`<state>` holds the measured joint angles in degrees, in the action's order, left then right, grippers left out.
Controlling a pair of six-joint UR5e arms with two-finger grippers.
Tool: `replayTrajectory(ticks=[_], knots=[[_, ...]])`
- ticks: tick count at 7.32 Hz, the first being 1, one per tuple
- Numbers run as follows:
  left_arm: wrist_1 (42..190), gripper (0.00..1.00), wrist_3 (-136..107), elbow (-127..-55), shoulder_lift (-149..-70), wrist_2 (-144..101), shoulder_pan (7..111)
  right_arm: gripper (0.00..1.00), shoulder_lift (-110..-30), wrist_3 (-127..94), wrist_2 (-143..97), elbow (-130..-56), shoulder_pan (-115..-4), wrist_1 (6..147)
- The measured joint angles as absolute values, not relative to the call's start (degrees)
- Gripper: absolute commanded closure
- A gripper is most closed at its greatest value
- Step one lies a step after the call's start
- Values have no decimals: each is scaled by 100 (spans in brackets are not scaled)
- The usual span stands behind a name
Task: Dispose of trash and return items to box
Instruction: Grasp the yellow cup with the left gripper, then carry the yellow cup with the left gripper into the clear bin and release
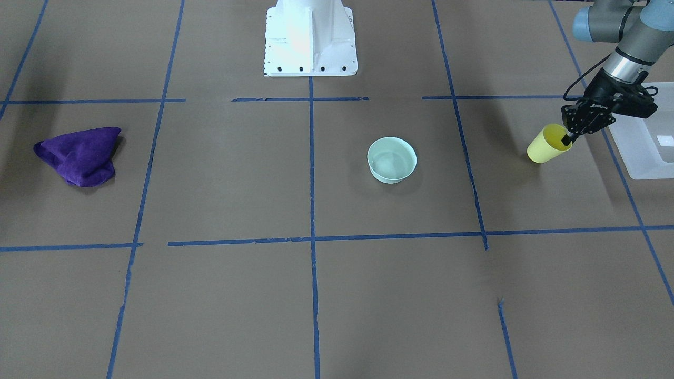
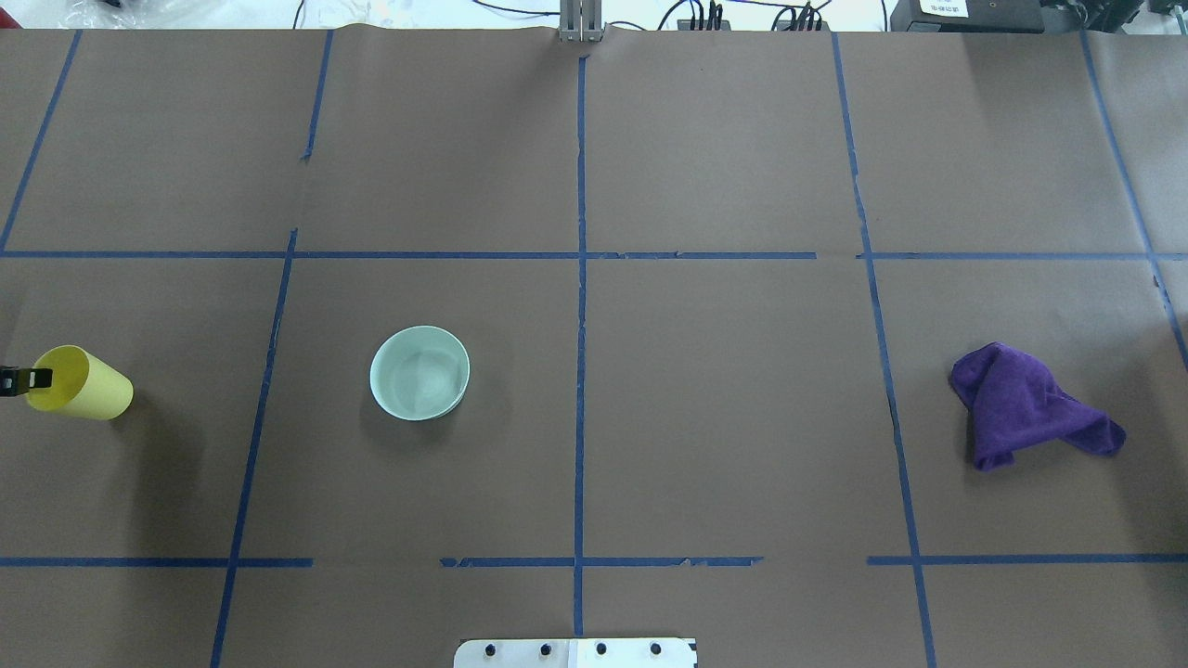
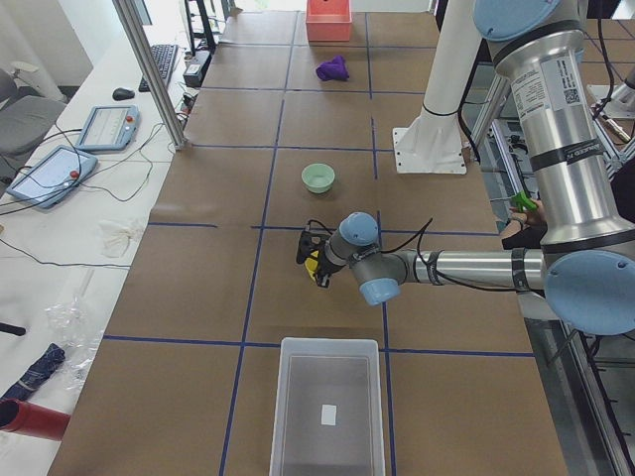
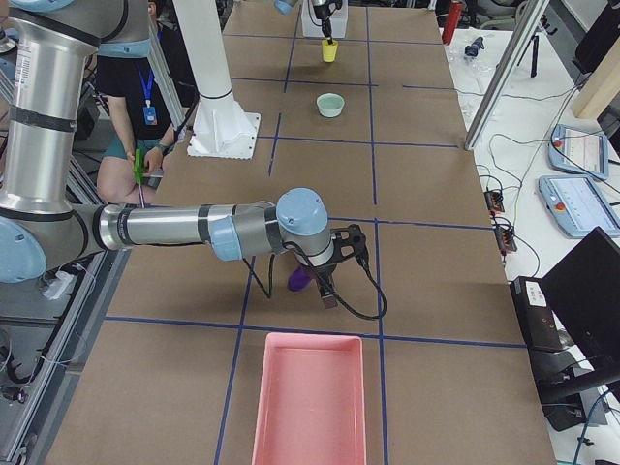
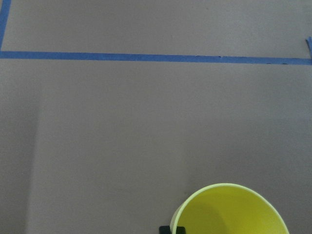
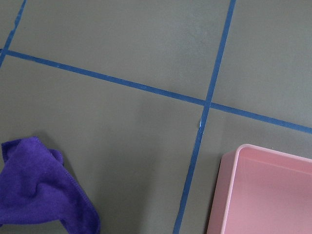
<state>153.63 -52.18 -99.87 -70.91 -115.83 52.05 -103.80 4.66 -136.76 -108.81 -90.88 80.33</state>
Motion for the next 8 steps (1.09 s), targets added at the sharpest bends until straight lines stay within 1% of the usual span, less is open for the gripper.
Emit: replayTrajectory(ticks=[2, 5, 7, 8], knots=[[15003, 100, -3772, -10058, -7009, -12553, 6294, 0, -10380, 466, -13682, -10881, -9086, 8033], [13246, 100, -994, -10084, -7207, -13068, 8007, 0, -10380, 462, -13684, -10881, -9080, 8033], [12086, 100, 909, -9799, -7608, -13054, 8955, 0, -10380, 465, -13685, -10881, -9081, 8033], [11898, 100, 1458, -9530, -7727, -13050, 9177, 0, -10380, 465, -13685, -10881, -9082, 8033]])
